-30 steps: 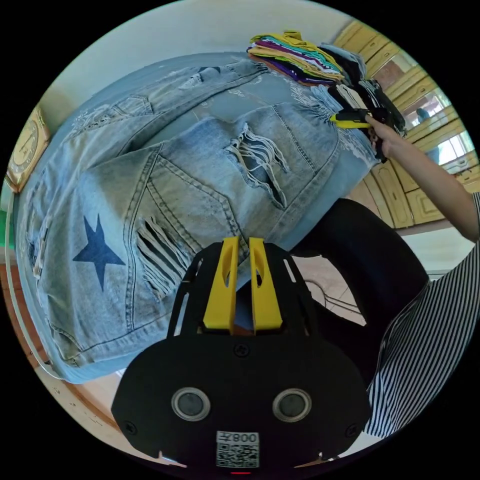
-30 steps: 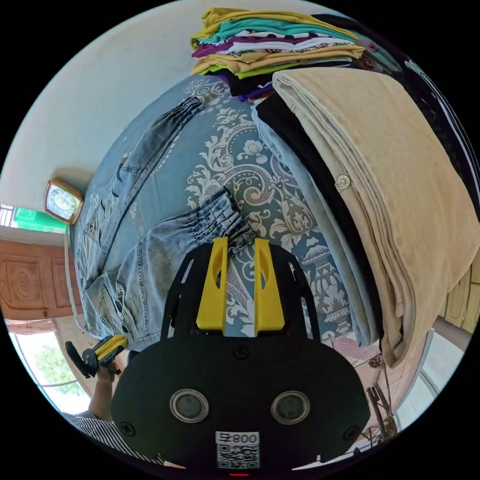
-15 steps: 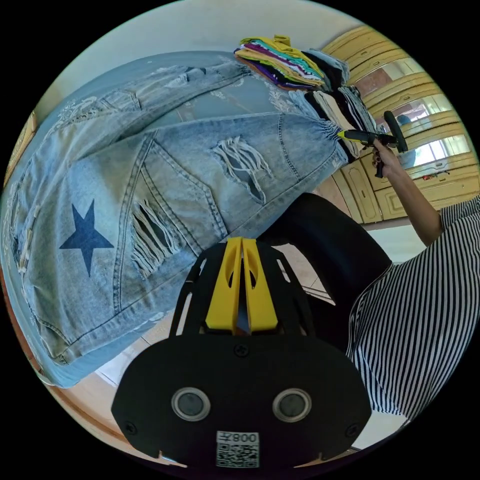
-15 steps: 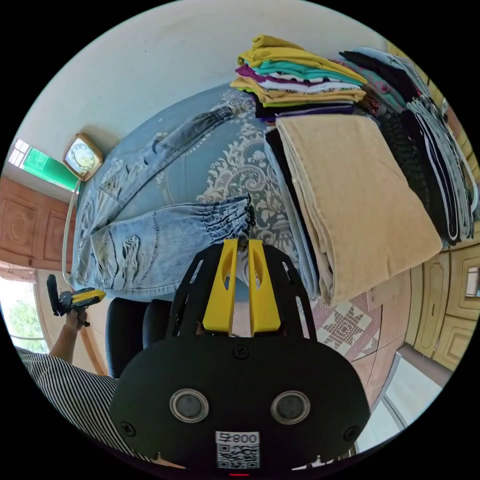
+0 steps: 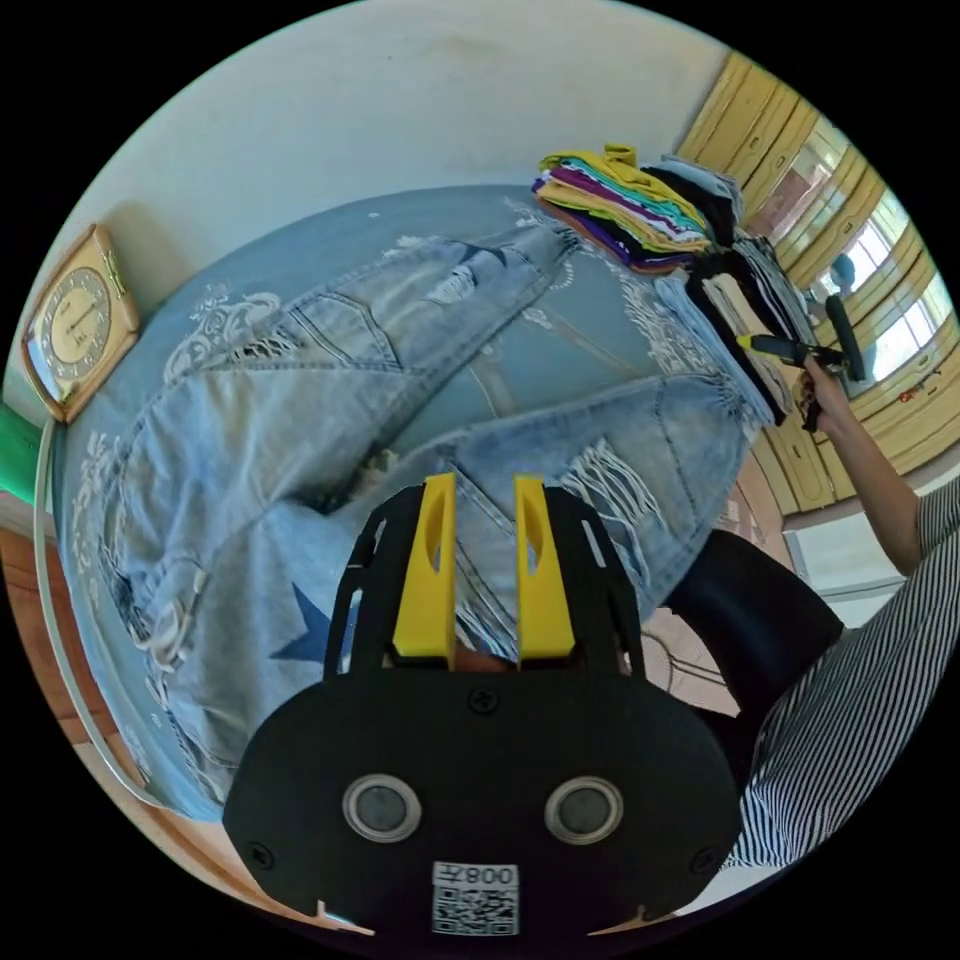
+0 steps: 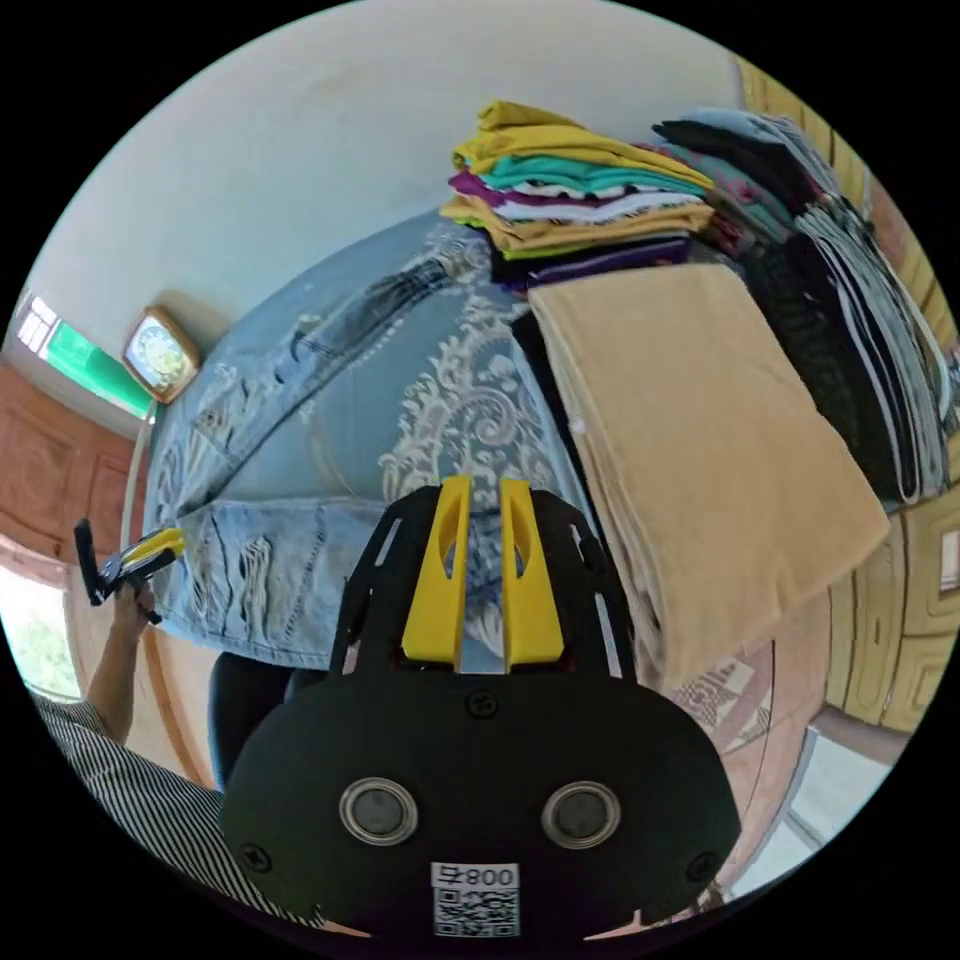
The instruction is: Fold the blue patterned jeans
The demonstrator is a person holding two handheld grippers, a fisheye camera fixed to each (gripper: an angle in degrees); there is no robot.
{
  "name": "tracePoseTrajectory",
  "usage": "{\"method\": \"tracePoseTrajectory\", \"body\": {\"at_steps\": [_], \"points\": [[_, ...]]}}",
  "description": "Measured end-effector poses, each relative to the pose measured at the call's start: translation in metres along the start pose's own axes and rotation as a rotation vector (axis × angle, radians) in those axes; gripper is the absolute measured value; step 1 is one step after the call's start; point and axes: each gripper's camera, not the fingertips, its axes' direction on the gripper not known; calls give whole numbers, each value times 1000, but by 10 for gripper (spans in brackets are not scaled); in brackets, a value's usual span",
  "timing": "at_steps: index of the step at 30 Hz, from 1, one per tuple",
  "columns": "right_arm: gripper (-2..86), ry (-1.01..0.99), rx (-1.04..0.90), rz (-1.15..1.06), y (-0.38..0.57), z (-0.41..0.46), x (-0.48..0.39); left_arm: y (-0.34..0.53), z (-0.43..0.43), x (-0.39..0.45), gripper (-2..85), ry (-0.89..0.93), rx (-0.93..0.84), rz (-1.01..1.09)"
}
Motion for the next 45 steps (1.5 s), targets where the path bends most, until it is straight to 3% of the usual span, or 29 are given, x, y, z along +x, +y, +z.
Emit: {"method": "tracePoseTrajectory", "body": {"at_steps": [5, 9, 15, 23, 28, 33, 40, 45], "points": [[84, -77, 7, -75, -126, 42, -38, -49, 29, -10, 88, -127, -90, 45], [87, -103, -29, 16, -218, 88, -38, -66, 46, -6, 80, -148, -149, 93], [97, -177, -82, 178, -272, 137, -16, -73, 37, -12, 40, -111, -110, 70], [20, -178, -101, 118, -302, 141, -25, -79, 16, -26, 12, -59, -82, 55], [6, -326, 57, -26, -322, 69, -45, -73, -30, -42, 8, -28, 44, 22], [4, -276, 120, -177, -289, 11, -46, -56, -48, -53, 8, 52, 49, 48], [5, -157, -232, 37, -209, 147, 38, -42, 3, -53, 14, 40, -133, 57], [2, -58, -163, 14, -192, 163, 36, -28, -16, -66, 17, 76, -126, 94]]}}
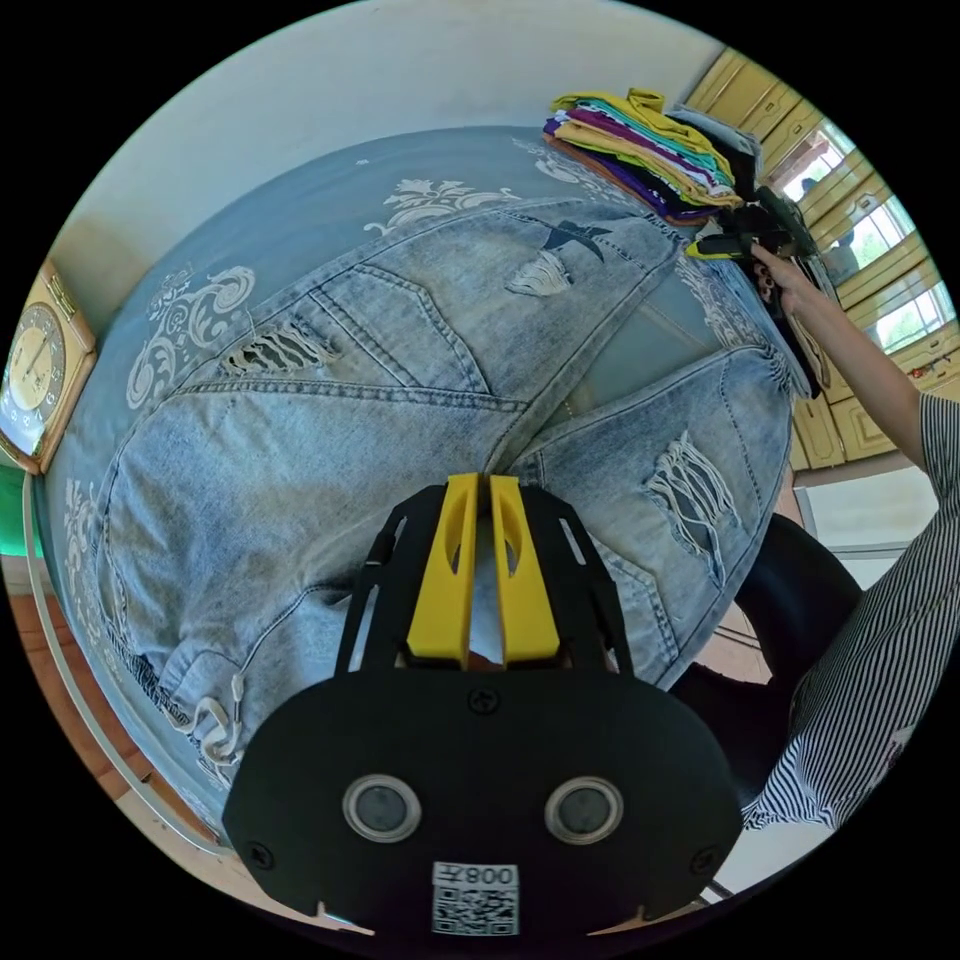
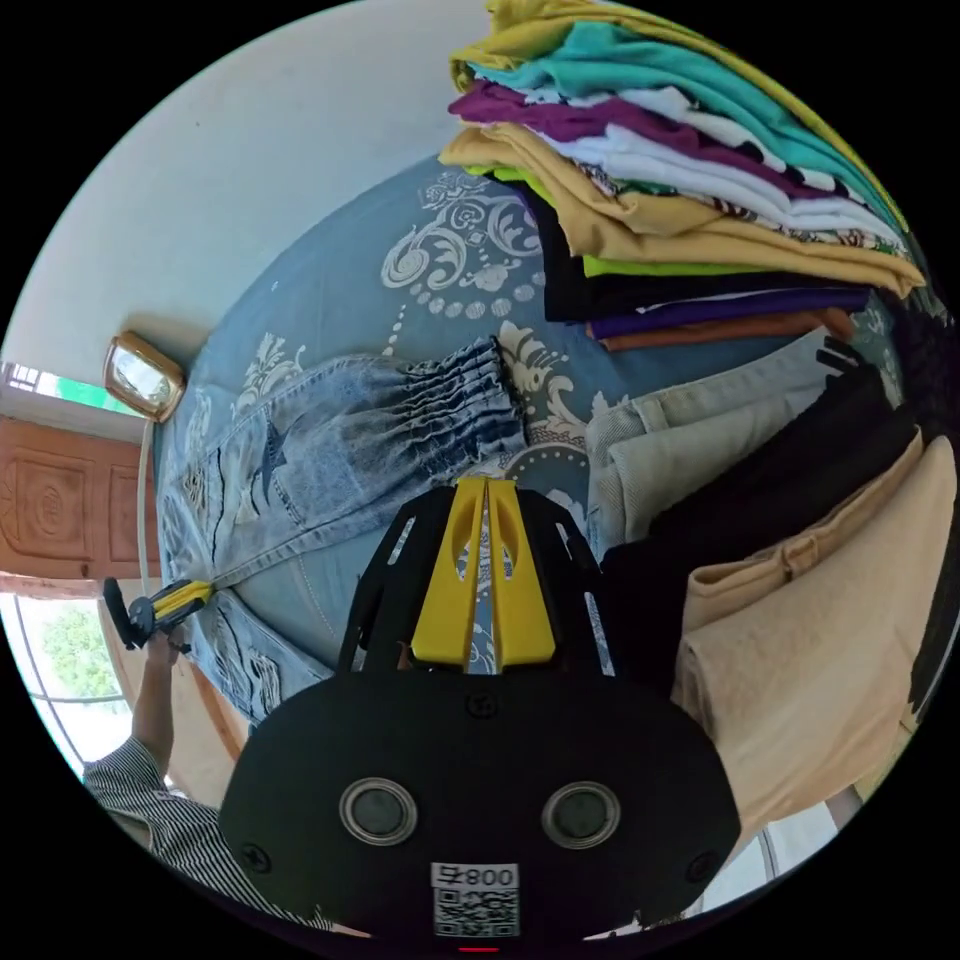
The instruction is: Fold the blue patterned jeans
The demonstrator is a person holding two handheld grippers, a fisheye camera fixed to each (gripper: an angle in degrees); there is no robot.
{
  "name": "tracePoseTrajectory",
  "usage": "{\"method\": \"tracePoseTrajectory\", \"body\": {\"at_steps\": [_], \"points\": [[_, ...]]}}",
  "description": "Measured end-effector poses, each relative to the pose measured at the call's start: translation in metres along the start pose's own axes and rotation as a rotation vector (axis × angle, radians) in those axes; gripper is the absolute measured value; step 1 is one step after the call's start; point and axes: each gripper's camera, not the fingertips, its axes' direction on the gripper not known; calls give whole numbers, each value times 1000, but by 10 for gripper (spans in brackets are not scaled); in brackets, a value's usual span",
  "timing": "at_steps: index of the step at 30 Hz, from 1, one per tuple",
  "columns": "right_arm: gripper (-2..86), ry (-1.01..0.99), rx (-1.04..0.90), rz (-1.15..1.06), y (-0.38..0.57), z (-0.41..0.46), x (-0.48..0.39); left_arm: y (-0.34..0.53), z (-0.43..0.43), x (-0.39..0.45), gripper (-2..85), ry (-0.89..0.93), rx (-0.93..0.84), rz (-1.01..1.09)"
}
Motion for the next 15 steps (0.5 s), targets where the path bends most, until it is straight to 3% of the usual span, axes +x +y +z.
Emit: {"method": "tracePoseTrajectory", "body": {"at_steps": [4, 7, 9, 15], "points": [[1, -35, 120, -89, 0, -2, -17, 16, -12, -5, 13, 31, 73, -7], [1, 20, 74, -200, -21, 35, -46, 23, -1, -14, 7, 4, 66, -65], [1, 158, 4, -254, -41, 85, -60, 29, 19, -22, 5, 1, 12, -99], [0, 304, -34, -334, -36, 153, -58, 64, 7, -26, 2, -27, 83, -123]]}}
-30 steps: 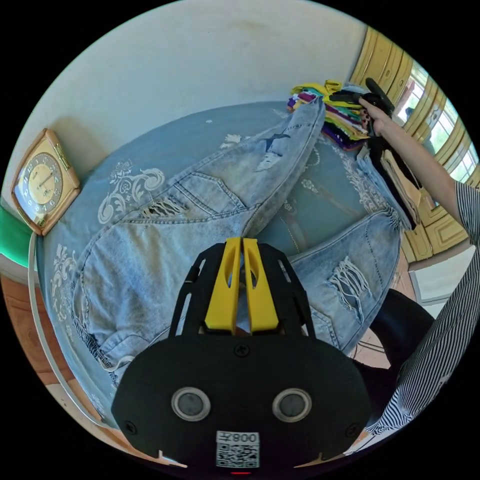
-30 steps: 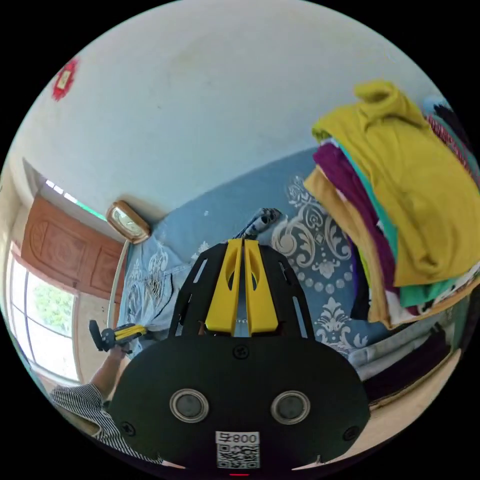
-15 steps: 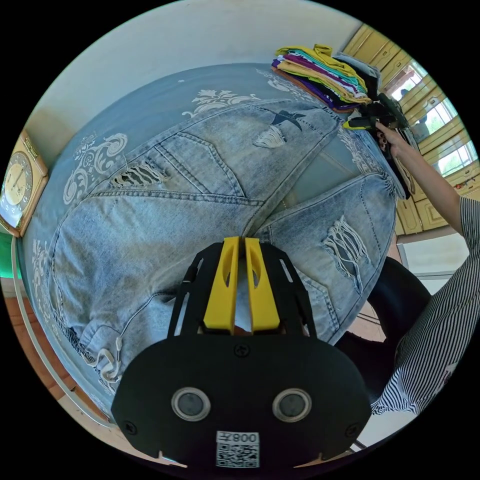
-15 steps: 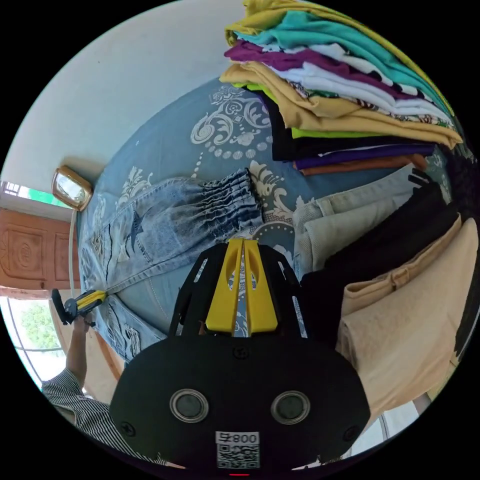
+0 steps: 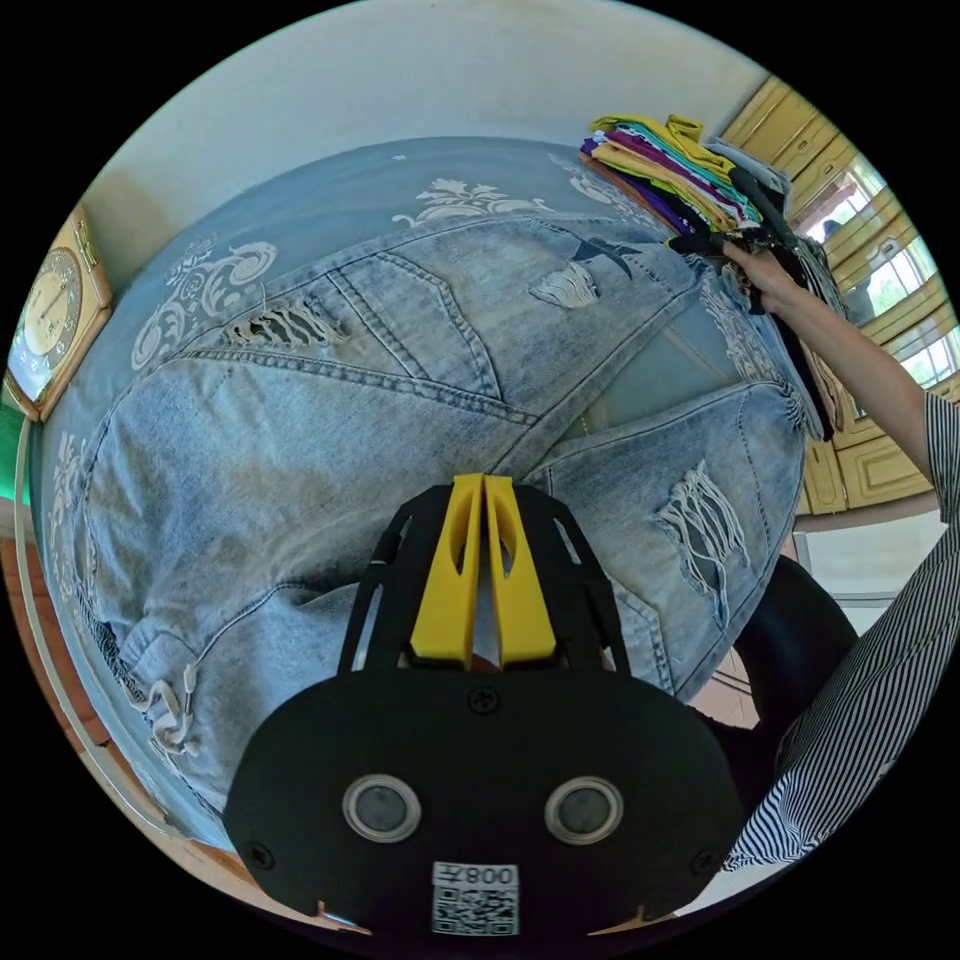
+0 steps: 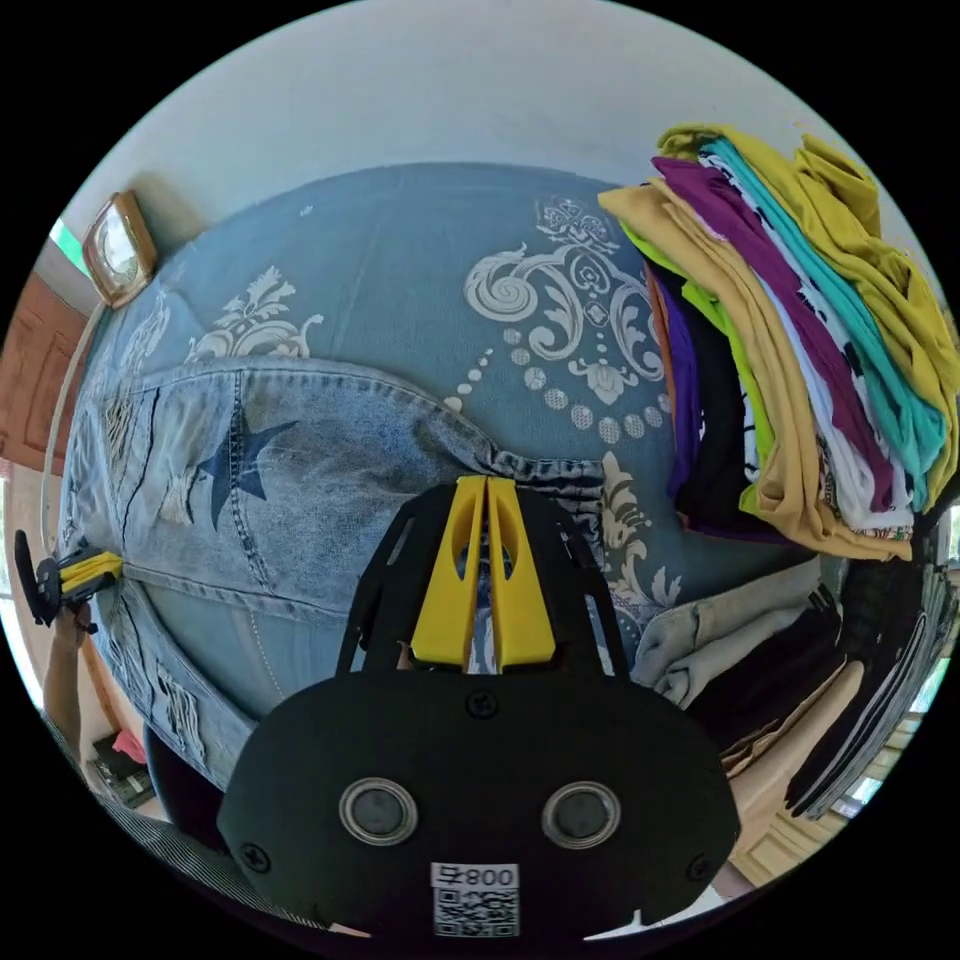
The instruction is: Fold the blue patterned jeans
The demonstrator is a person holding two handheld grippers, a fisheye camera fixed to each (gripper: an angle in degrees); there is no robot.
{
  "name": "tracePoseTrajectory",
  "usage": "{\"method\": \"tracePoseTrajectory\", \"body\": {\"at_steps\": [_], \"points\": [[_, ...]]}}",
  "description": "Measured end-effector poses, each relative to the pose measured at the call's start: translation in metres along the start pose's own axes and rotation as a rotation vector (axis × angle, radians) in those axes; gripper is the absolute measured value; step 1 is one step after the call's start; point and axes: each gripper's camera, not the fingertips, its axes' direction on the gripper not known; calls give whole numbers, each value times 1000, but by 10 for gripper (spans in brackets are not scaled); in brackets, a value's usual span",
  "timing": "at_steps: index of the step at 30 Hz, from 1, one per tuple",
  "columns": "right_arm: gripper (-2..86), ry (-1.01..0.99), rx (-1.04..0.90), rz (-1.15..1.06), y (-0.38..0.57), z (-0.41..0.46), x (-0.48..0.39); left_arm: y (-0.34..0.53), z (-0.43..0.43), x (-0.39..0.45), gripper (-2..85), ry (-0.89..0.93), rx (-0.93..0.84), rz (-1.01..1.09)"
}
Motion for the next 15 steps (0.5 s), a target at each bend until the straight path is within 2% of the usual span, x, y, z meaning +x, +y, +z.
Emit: {"method": "tracePoseTrajectory", "body": {"at_steps": [2, 4, 7, 8, 10, 12, 15], "points": [[0, -27, 0, -2, 8, 4, 1, 15, -12, -4, 2, -11, 50, -28], [0, -65, 87, -33, 23, 0, -4, 30, -19, -10, 2, -37, 78, -52], [1, -94, 102, -85, 45, 28, -17, 49, 0, -22, 3, -71, -14, -85], [1, -87, 14, -111, 48, 60, -21, 58, 1, -26, 4, -61, 7, -98], [1, -109, 70, -93, 61, 80, -13, 69, -9, -32, 6, -41, 26, -123], [2, -172, 39, -49, 68, 95, 0, 94, -33, -37, 11, -72, 111, -147], [5, -183, 105, -131, 96, 98, -11, 136, -51, -53, 29, -89, 149, -221]]}}
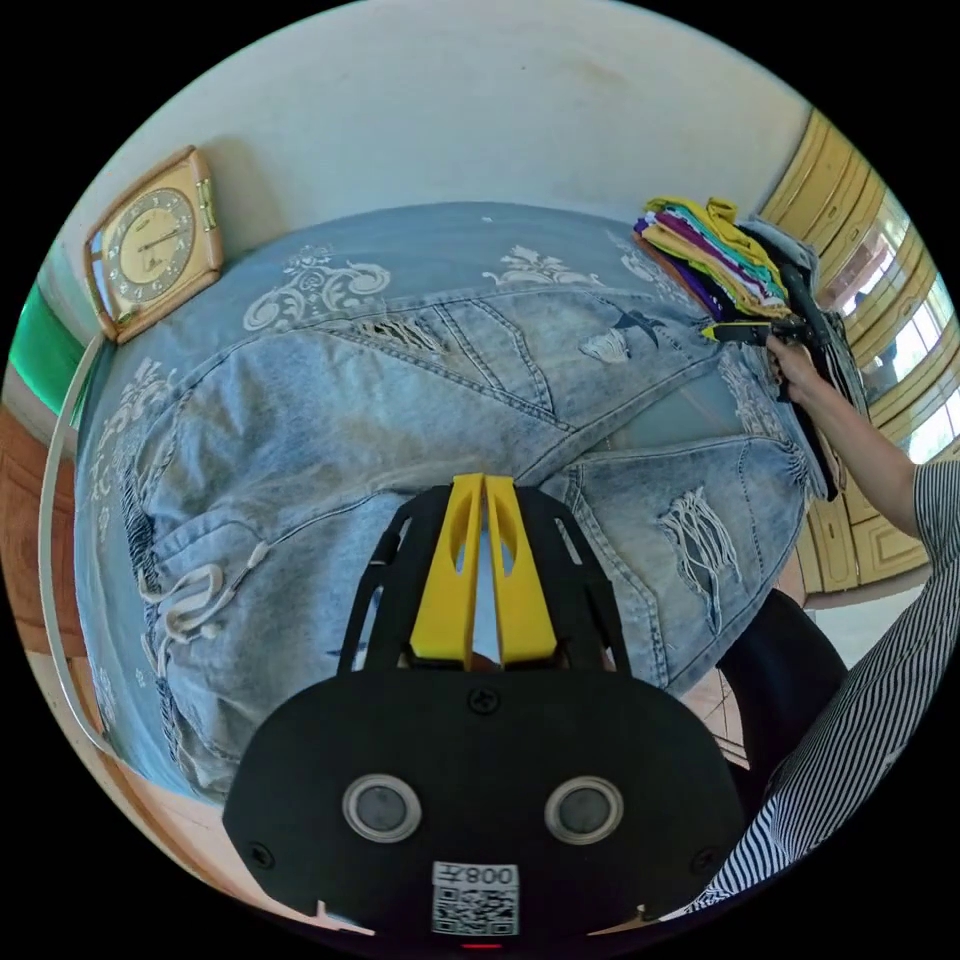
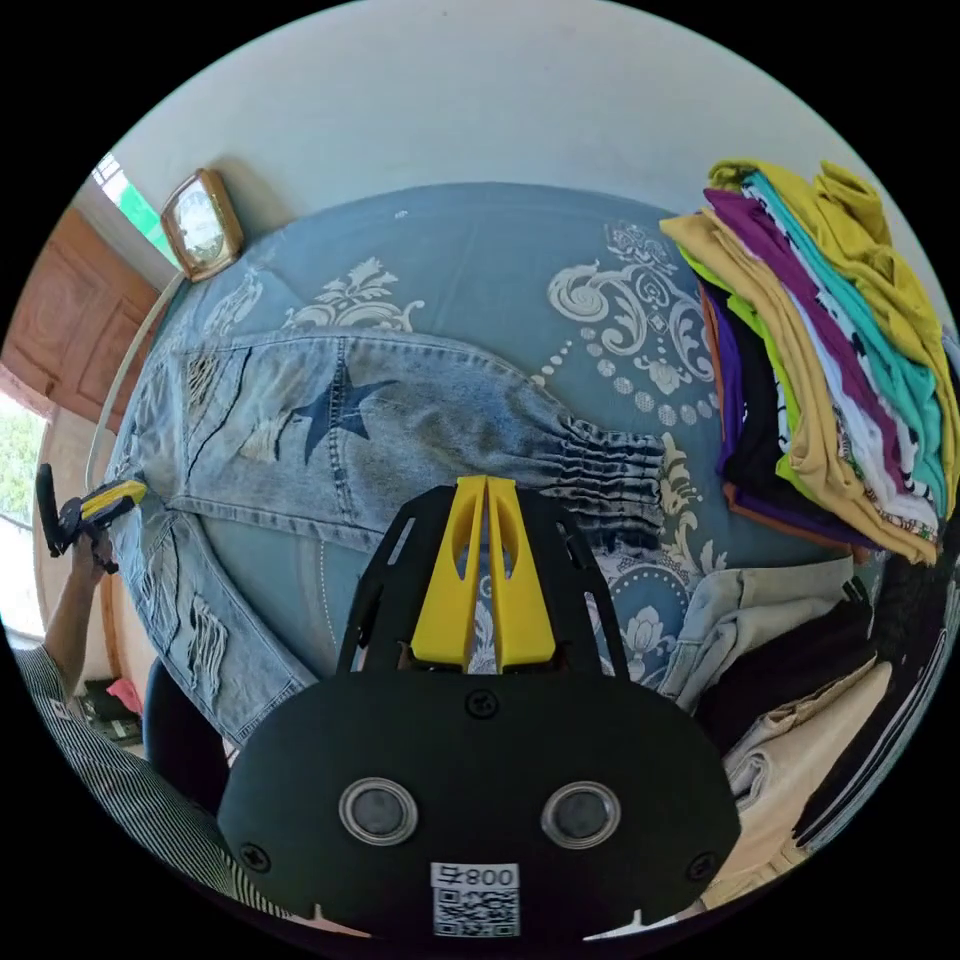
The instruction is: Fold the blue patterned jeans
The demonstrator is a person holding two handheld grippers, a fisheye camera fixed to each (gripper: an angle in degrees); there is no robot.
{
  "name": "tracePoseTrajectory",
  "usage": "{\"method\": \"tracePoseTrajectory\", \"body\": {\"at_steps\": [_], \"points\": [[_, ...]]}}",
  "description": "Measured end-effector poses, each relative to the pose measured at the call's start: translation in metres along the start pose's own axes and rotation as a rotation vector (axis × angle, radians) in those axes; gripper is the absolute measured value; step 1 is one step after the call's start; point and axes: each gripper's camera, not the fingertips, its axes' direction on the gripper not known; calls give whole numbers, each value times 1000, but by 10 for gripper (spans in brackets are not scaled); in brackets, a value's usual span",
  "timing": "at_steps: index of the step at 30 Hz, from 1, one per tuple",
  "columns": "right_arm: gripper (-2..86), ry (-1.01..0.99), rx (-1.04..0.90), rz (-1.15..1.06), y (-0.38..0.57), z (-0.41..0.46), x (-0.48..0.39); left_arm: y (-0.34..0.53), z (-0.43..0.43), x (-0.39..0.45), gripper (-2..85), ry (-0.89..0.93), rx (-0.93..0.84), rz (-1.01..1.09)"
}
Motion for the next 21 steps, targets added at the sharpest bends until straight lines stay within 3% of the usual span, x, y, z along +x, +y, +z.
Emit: {"method": "tracePoseTrajectory", "body": {"at_steps": [5, 13, 17, 21], "points": [[22, -193, -9, -250, 47, 32, -72, 49, -11, -46, 74, 12, 1, -145], [43, -404, -185, -494, 99, 143, -172, 54, 22, -79, 64, -1, -91, -162], [44, -444, -227, -568, 125, 180, -194, 98, -11, -98, 56, -4, 11, -218], [68, -505, -211, -694, 159, 199, -234, 173, -61, -139, 69, -165, 82, -394]]}}
